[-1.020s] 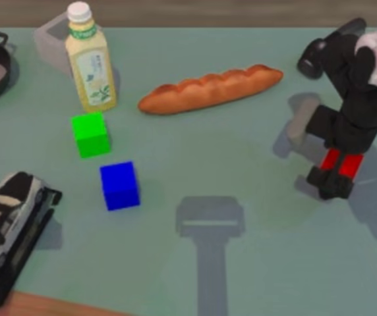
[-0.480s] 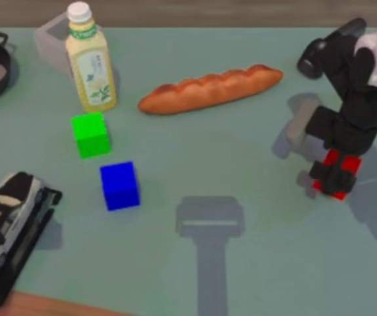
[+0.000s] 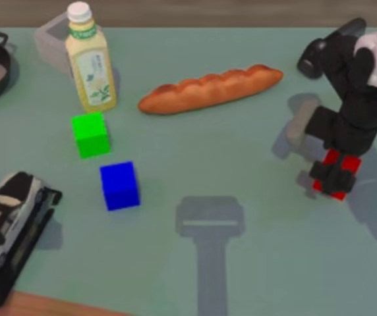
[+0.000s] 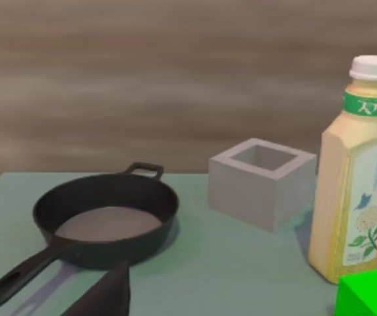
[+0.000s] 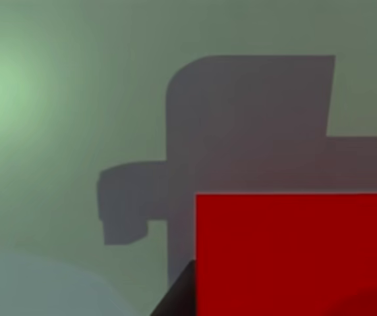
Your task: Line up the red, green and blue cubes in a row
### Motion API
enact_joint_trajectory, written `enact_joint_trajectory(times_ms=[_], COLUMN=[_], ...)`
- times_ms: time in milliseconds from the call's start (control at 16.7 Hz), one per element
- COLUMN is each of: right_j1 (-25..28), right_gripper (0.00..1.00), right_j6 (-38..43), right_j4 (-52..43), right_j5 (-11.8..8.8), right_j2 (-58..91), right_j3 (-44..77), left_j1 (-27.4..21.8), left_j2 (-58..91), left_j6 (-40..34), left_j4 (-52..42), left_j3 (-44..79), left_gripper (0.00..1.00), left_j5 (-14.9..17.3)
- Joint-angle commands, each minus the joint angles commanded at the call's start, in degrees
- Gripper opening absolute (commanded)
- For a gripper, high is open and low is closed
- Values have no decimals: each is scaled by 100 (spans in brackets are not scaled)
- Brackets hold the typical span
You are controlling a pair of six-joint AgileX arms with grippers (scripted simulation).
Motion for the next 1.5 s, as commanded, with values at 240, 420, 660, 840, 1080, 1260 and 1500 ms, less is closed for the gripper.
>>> enact_joint_trajectory(times_ms=[240,420,660,840,1080,1260,1500], right_j1=[2,24,38,46,69,407,1171], right_gripper=[0,0,0,0,0,0,0], right_j6=[56,40,47,48,54,61,153], right_j4=[-137,-544,-1368,-1497,-1531,-1859,-2642], right_j5=[-55,-57,-60,-59,-60,-56,-49], right_j2=[-165,-300,-592,-674,-594,-201,707], right_j3=[30,306,783,879,941,1501,3083], left_j1=[0,0,0,0,0,0,0], left_j2=[0,0,0,0,0,0,0], left_j6=[0,0,0,0,0,0,0], left_j4=[0,0,0,0,0,0,0], left_j3=[0,0,0,0,0,0,0], left_gripper=[100,100,100,100,100,100,100], left_j5=[0,0,0,0,0,0,0])
